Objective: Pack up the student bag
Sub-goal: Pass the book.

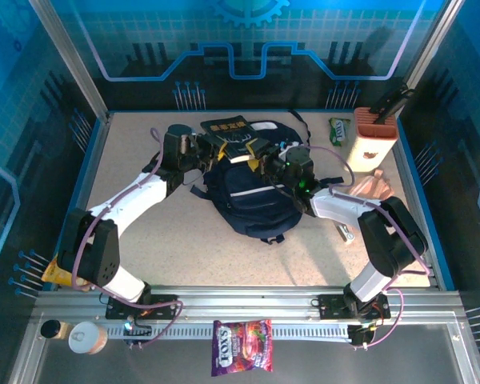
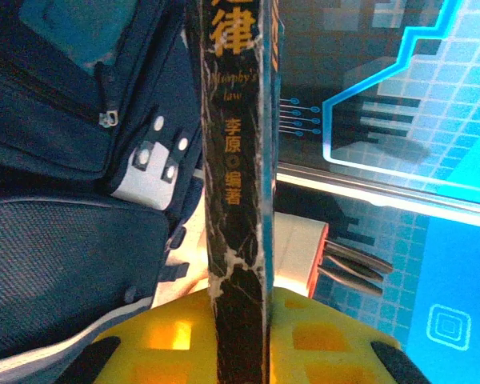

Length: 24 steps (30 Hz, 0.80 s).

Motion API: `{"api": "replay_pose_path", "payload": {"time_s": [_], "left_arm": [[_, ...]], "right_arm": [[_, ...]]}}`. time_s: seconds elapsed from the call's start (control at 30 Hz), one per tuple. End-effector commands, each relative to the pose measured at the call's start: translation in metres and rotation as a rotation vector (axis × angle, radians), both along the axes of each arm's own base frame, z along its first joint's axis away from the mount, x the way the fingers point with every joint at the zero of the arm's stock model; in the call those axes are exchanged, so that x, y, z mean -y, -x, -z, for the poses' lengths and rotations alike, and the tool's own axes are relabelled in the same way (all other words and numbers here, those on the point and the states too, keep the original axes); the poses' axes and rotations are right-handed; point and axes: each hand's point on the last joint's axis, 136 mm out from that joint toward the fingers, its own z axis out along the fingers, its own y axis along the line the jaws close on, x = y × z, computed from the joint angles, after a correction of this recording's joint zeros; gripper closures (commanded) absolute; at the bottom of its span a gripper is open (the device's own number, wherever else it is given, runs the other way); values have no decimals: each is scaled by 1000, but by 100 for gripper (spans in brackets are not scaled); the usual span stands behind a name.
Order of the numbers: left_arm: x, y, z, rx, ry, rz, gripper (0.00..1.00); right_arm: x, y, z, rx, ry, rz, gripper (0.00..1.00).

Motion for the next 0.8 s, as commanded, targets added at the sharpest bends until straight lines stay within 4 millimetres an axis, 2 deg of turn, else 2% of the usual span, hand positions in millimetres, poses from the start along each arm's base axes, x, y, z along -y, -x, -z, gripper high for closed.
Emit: {"api": "replay_pose_path", "payload": {"time_s": [0.0,0.13,0.23,0.37,0.47,0.57,0.77], "left_arm": [[9,13,-11,57,-6,83,84],[9,17,-7,53,-17,94,77],[6,21,-6,60,-47,103,67],[4,27,-8,100,-162,166,42],[4,35,-13,124,-299,257,30],[5,42,-15,158,-411,334,22],[27,58,-9,244,-660,527,18]], "right_arm": [[-2,-6,-16,51,-2,7,61],[-1,-4,-16,53,32,2,75],[1,-2,-20,78,77,0,84],[16,4,-29,134,174,16,92],[34,11,-37,176,248,22,93],[60,20,-44,205,311,43,94],[121,47,-34,172,485,86,94]]}}
